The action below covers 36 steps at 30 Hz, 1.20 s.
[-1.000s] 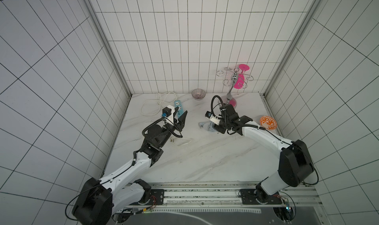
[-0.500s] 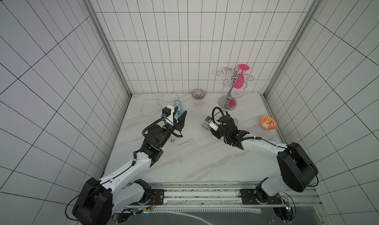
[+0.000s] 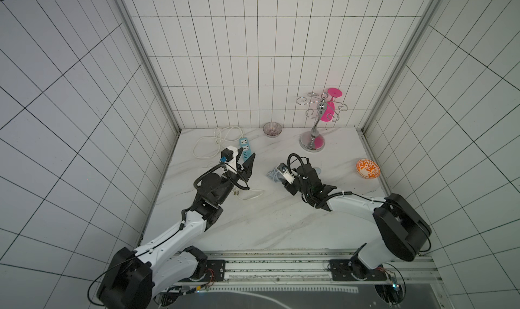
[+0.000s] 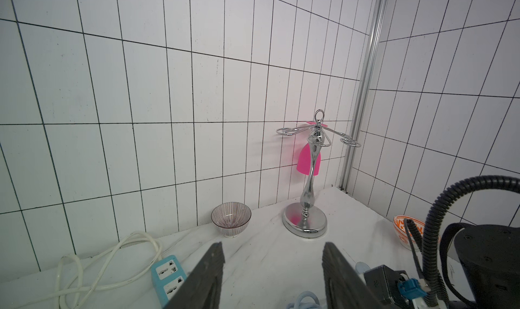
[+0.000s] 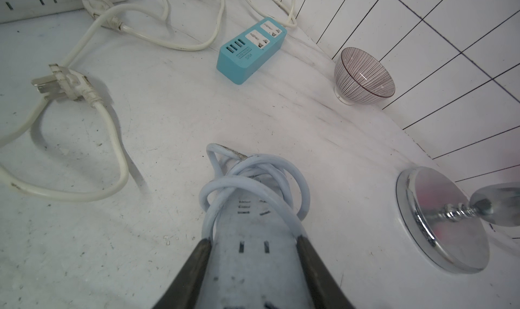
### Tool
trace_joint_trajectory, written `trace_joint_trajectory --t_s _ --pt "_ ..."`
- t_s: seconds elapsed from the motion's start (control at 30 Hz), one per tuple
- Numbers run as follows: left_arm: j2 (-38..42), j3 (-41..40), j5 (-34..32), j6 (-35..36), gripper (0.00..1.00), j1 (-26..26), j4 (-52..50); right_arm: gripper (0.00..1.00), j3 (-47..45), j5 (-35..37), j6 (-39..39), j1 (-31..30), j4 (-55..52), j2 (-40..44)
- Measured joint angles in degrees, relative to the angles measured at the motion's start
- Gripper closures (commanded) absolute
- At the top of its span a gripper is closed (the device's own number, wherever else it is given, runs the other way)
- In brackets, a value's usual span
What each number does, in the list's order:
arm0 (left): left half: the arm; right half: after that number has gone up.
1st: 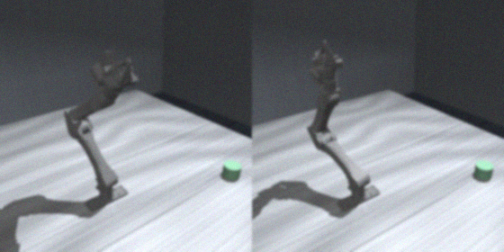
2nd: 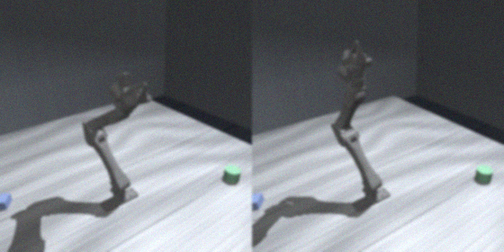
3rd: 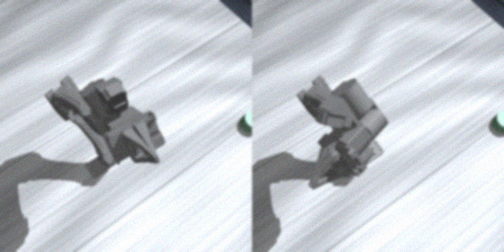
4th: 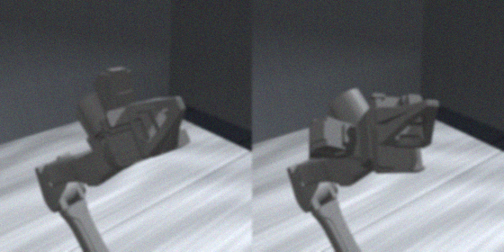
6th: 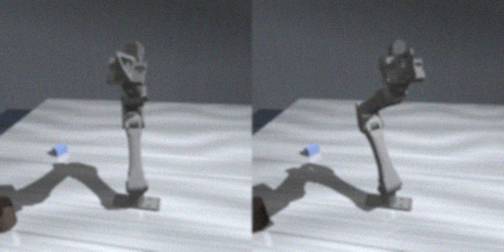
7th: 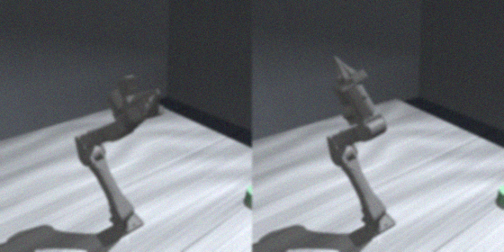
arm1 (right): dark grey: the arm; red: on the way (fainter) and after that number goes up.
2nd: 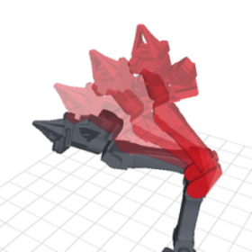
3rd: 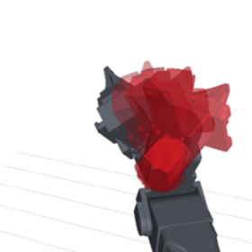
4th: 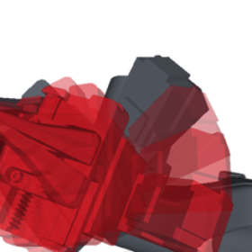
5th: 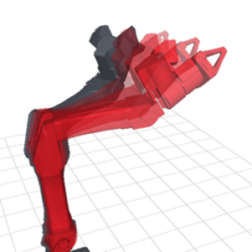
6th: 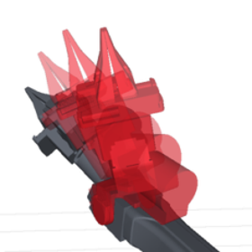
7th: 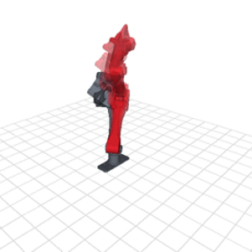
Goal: Wrap the cord around the power strip
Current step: Place the power strip at the center of the board.
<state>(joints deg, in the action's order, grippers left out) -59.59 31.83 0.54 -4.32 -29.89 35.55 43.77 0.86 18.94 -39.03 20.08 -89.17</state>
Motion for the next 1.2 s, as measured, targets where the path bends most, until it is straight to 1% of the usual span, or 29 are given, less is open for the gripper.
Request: trace_joint_trajectory --t_s 0.13,0.3,0.5,0.67,0.9,1.07,1.2 --pt "1.01 -0.17 -0.57 -0.24 0.44 0.00 -0.35 1.00 1.79 -0.57 -5.84 -0.37 -1.31 -1.03" --pt "1.73 -1.03 -0.83 -0.92 0.44 0.00 -0.79 1.00 3.87 -3.48 -14.45 -0.42 -4.02 -1.53" --pt "2.97 -1.88 -0.98 -1.84 0.44 0.00 -1.14 1.00 4.31 -8.96 -27.50 -0.28 -4.59 -1.64" --pt "4.09 -2.71 -0.96 -2.78 0.44 0.00 -1.18 1.00 3.61 -14.73 -40.98 1.07 -3.69 -1.60" --pt "4.46 -3.98 -0.11 -3.87 0.44 0.00 -2.19 1.00 -7.87 -17.92 -57.09 1.44 6.91 2.01" --pt "4.42 -4.92 0.81 -4.52 0.44 -0.07 -2.23 1.00 -18.82 -19.54 -69.37 1.53 19.74 4.33" --pt "3.93 -4.98 1.05 -4.98 0.44 -0.26 -1.97 1.00 -24.76 -19.82 -77.46 1.53 27.21 5.64"
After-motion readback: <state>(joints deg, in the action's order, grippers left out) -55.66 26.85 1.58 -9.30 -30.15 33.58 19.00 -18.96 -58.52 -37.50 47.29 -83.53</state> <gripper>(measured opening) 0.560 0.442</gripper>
